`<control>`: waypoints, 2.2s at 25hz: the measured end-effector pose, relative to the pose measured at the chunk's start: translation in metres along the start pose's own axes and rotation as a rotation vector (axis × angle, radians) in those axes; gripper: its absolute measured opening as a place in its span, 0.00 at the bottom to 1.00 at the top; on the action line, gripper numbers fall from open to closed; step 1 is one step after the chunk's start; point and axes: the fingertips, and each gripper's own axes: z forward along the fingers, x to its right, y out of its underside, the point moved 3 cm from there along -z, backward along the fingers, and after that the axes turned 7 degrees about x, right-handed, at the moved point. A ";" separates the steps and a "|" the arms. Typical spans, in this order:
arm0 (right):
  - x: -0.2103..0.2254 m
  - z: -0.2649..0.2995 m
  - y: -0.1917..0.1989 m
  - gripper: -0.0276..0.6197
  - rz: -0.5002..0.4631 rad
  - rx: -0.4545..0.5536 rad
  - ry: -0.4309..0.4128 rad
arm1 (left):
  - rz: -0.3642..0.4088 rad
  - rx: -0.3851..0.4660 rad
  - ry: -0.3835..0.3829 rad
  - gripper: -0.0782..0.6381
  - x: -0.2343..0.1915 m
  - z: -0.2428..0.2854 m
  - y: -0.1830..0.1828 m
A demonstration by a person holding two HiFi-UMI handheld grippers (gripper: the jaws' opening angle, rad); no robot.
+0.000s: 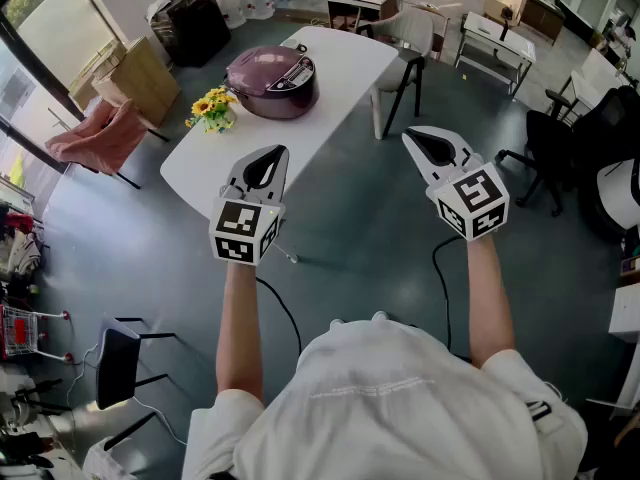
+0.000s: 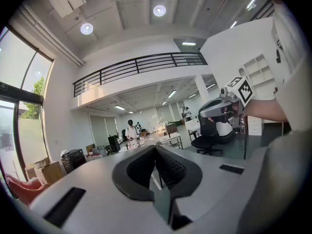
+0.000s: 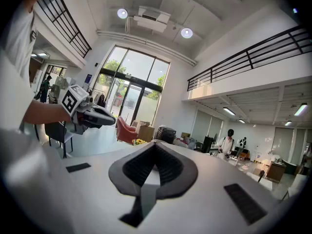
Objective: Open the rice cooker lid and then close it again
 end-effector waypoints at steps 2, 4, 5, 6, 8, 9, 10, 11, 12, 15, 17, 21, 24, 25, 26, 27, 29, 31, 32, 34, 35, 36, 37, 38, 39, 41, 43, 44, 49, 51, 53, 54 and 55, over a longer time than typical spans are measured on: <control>0.003 0.000 0.002 0.08 -0.005 -0.003 0.000 | 0.000 0.002 -0.001 0.13 0.002 0.003 0.000; 0.005 0.000 0.003 0.08 -0.010 -0.006 0.001 | 0.000 0.003 -0.001 0.13 0.002 0.004 0.000; 0.005 0.000 0.004 0.08 -0.011 -0.005 0.002 | -0.001 0.002 -0.001 0.13 0.002 0.005 0.000; 0.005 0.000 0.003 0.08 -0.008 0.000 0.006 | -0.002 0.002 0.000 0.13 0.002 0.005 0.001; 0.008 -0.001 0.002 0.08 0.013 0.023 0.021 | -0.004 -0.002 0.003 0.13 0.003 0.005 0.002; 0.011 -0.002 0.000 0.08 0.032 0.038 0.029 | -0.004 -0.004 0.005 0.13 0.004 0.006 0.002; 0.014 -0.003 -0.001 0.08 0.051 0.051 0.036 | -0.005 -0.005 0.006 0.13 0.004 0.007 0.002; 0.016 -0.003 -0.002 0.08 0.065 0.059 0.040 | -0.006 -0.007 0.007 0.13 0.005 0.008 0.001; 0.018 -0.004 -0.002 0.08 0.071 0.061 0.040 | -0.006 -0.007 0.007 0.13 0.006 0.009 0.001; 0.019 -0.004 0.000 0.08 0.060 0.048 0.023 | -0.007 -0.010 0.006 0.13 0.008 0.011 0.000; 0.020 -0.005 0.001 0.08 0.044 0.046 0.023 | -0.008 -0.009 0.002 0.13 0.009 0.012 -0.001; 0.027 -0.004 0.005 0.09 0.028 0.042 0.021 | -0.014 -0.013 -0.014 0.13 0.009 0.017 -0.003; 0.031 -0.003 0.009 0.10 0.033 0.031 0.001 | -0.016 -0.021 -0.017 0.16 0.010 0.020 -0.002; 0.032 -0.002 0.010 0.16 0.039 0.031 -0.005 | -0.018 -0.024 -0.017 0.23 0.011 0.021 -0.002; 0.033 -0.002 0.011 0.24 0.045 0.031 -0.010 | -0.017 -0.027 -0.018 0.30 0.011 0.022 -0.002; 0.034 -0.002 0.013 0.26 0.048 0.030 -0.015 | -0.015 -0.031 -0.021 0.31 0.012 0.023 -0.001; 0.037 -0.003 0.016 0.29 0.046 0.027 -0.027 | -0.011 -0.037 -0.027 0.32 0.015 0.027 0.000; 0.042 -0.006 0.020 0.34 0.049 0.023 -0.039 | -0.011 -0.042 -0.027 0.32 0.021 0.031 -0.001; 0.045 -0.008 0.021 0.35 0.052 0.024 -0.042 | -0.011 -0.045 -0.026 0.32 0.024 0.034 -0.001; 0.051 -0.012 0.023 0.36 0.058 0.029 -0.039 | -0.011 -0.048 -0.024 0.32 0.030 0.038 -0.002; 0.055 -0.014 0.024 0.37 0.061 0.034 -0.038 | -0.011 -0.049 -0.024 0.32 0.033 0.040 -0.003; 0.058 -0.016 0.025 0.37 0.064 0.039 -0.039 | -0.011 -0.050 -0.025 0.32 0.036 0.042 -0.003; 0.060 -0.017 0.025 0.38 0.066 0.043 -0.042 | -0.011 -0.050 -0.027 0.32 0.038 0.043 -0.004; 0.062 -0.019 0.026 0.38 0.067 0.047 -0.046 | -0.011 -0.050 -0.029 0.32 0.040 0.045 -0.005; 0.064 -0.021 0.027 0.39 0.068 0.050 -0.051 | -0.010 -0.051 -0.031 0.32 0.043 0.046 -0.005; 0.068 -0.026 0.030 0.40 0.068 0.055 -0.058 | -0.011 -0.053 -0.036 0.32 0.049 0.049 -0.007; 0.073 -0.031 0.033 0.40 0.069 0.058 -0.064 | -0.014 -0.058 -0.045 0.32 0.054 0.052 -0.007; 0.074 -0.034 0.034 0.40 0.069 0.058 -0.067 | -0.017 -0.060 -0.050 0.32 0.057 0.052 -0.007; 0.078 -0.045 0.040 0.40 0.076 0.058 -0.071 | -0.033 -0.070 -0.069 0.32 0.070 0.049 -0.004; 0.077 -0.048 0.043 0.40 0.074 0.050 -0.083 | -0.036 -0.077 -0.071 0.32 0.073 0.048 -0.002; 0.075 -0.048 0.045 0.43 0.061 0.040 -0.096 | -0.038 -0.078 -0.078 0.32 0.072 0.048 -0.002; 0.074 -0.046 0.045 0.44 0.058 0.038 -0.100 | -0.039 -0.078 -0.081 0.32 0.071 0.047 -0.001; 0.072 -0.045 0.046 0.44 0.060 0.039 -0.103 | -0.040 -0.079 -0.082 0.32 0.070 0.047 0.000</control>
